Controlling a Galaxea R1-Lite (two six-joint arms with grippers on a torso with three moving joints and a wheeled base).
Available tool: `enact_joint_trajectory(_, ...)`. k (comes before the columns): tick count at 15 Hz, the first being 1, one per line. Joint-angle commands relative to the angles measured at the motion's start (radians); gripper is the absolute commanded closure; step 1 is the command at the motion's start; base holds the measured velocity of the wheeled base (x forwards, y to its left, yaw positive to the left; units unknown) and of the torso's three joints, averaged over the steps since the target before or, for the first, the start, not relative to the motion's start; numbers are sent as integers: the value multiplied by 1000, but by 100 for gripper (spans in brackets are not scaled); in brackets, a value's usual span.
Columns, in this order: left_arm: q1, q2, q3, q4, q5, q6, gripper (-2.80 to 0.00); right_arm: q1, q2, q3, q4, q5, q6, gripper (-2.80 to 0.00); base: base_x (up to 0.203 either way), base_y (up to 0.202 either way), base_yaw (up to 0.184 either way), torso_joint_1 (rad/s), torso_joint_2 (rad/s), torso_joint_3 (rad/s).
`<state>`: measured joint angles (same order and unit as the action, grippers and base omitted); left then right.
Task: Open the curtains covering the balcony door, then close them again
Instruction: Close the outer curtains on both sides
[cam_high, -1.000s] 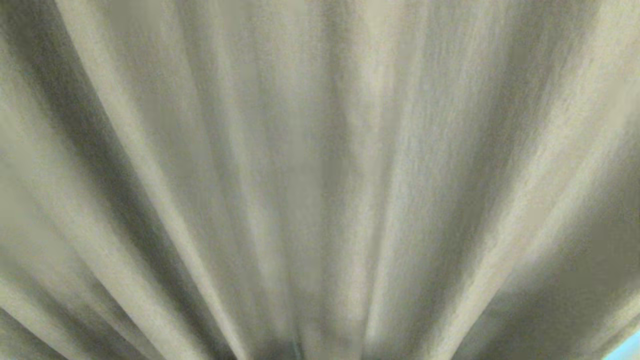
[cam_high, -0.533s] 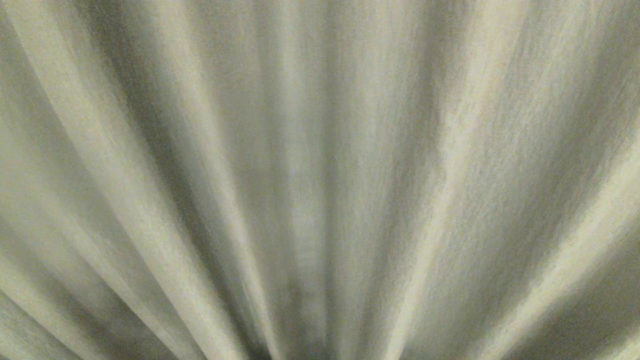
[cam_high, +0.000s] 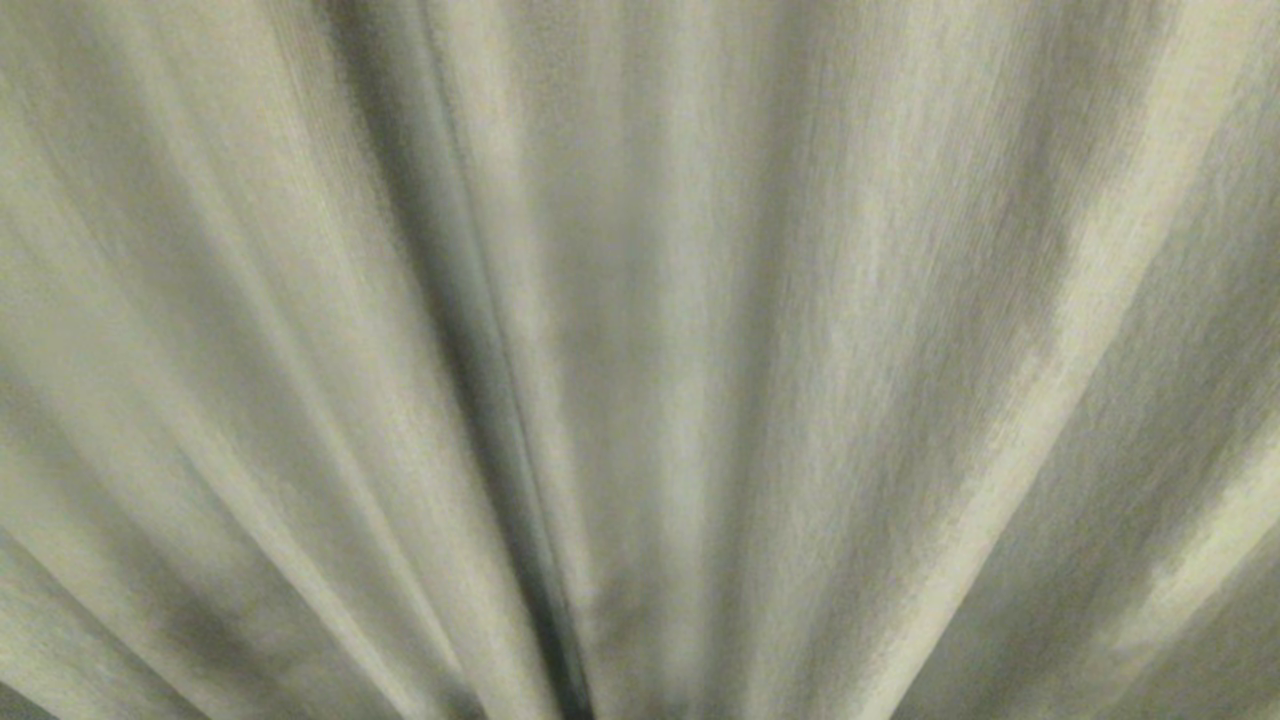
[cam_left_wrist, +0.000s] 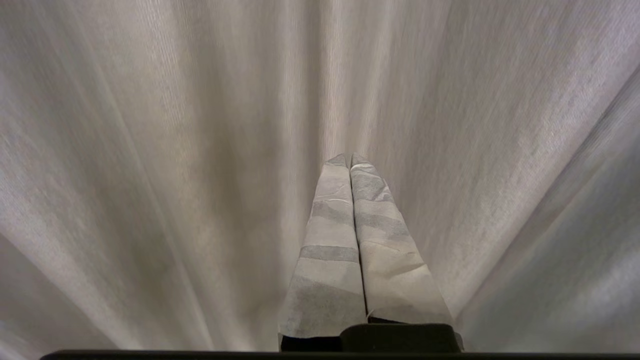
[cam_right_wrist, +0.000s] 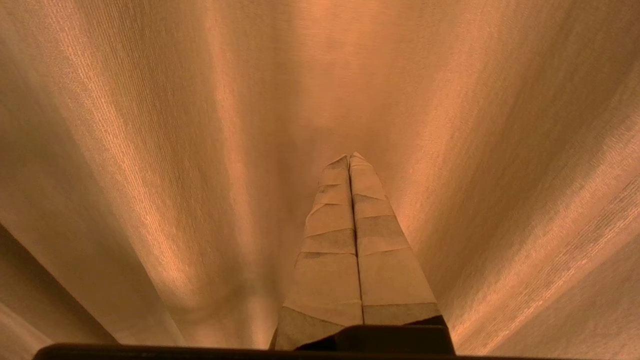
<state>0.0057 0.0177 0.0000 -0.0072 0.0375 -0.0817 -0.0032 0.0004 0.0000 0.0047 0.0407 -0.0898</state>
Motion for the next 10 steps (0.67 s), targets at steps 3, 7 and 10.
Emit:
enact_joint_trajectory(3,0,-16,0,0,0,-1,0,0,0,0,0,1,-1,0,0,0,0,0,0,0)
enact_joint_trajectory(7,-1,-16,0,0,1,-1,0,0,0,0,0,1,-1,0,0,0,0,0,0,0)
enact_joint_trajectory(10,0,-16,0,0,0,-1,0,0,0,0,0,1,-1,0,0,0,0,0,0,0)
